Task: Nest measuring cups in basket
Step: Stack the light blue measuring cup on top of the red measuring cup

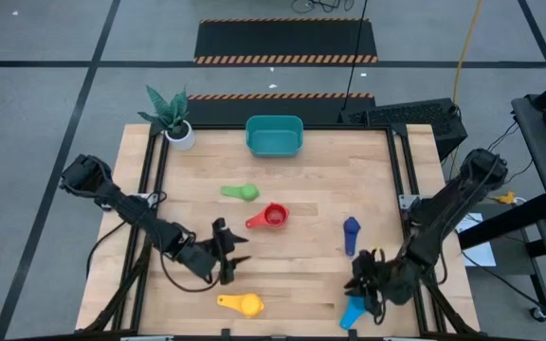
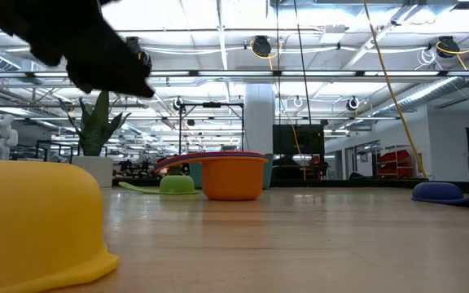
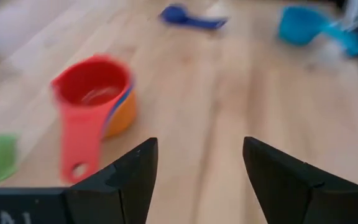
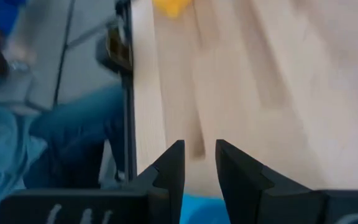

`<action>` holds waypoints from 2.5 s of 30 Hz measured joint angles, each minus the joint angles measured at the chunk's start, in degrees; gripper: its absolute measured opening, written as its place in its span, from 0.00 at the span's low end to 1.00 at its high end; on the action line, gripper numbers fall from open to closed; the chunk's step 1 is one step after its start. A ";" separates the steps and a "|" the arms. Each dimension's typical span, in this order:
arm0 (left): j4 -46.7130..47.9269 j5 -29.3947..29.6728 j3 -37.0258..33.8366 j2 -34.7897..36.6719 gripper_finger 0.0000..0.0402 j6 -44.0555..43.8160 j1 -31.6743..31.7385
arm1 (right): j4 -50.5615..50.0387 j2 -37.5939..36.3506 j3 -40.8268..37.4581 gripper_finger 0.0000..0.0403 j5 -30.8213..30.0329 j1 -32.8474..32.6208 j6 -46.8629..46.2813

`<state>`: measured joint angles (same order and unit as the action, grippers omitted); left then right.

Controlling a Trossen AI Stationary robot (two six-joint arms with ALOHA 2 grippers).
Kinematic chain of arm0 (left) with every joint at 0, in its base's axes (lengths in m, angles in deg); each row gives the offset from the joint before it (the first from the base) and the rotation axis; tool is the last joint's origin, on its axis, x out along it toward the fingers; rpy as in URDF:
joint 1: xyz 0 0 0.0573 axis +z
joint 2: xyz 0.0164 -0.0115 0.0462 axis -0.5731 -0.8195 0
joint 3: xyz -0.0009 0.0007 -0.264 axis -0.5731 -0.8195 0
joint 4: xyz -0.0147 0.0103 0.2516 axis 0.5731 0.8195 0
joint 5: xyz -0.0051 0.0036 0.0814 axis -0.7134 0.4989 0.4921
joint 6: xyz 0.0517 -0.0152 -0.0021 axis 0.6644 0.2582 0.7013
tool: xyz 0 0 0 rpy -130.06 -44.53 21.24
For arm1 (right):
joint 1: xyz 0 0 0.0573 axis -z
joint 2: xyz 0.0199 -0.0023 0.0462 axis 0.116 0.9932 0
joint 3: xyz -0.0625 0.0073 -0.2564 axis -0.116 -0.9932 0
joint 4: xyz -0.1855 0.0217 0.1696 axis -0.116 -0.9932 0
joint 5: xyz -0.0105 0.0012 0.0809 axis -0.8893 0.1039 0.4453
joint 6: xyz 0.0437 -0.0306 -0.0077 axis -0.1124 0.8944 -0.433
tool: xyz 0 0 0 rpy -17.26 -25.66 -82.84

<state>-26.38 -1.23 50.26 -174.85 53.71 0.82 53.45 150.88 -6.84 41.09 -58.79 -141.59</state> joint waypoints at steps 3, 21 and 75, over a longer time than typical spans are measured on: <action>-4.87 0.04 0.00 0.00 0.59 1.58 -1.20 | -0.12 3.80 1.59 0.21 1.97 -1.83 -2.25; -11.83 0.24 0.00 -0.07 0.59 1.01 -5.03 | -1.57 14.39 9.24 0.21 7.60 -7.98 3.42; -11.65 1.44 0.02 -0.07 0.60 5.22 -2.21 | -43.08 16.68 22.00 0.43 7.97 -8.37 -0.25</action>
<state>-38.03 0.21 50.28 -174.91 58.93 -1.39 10.37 167.56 15.16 49.06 -67.16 -141.84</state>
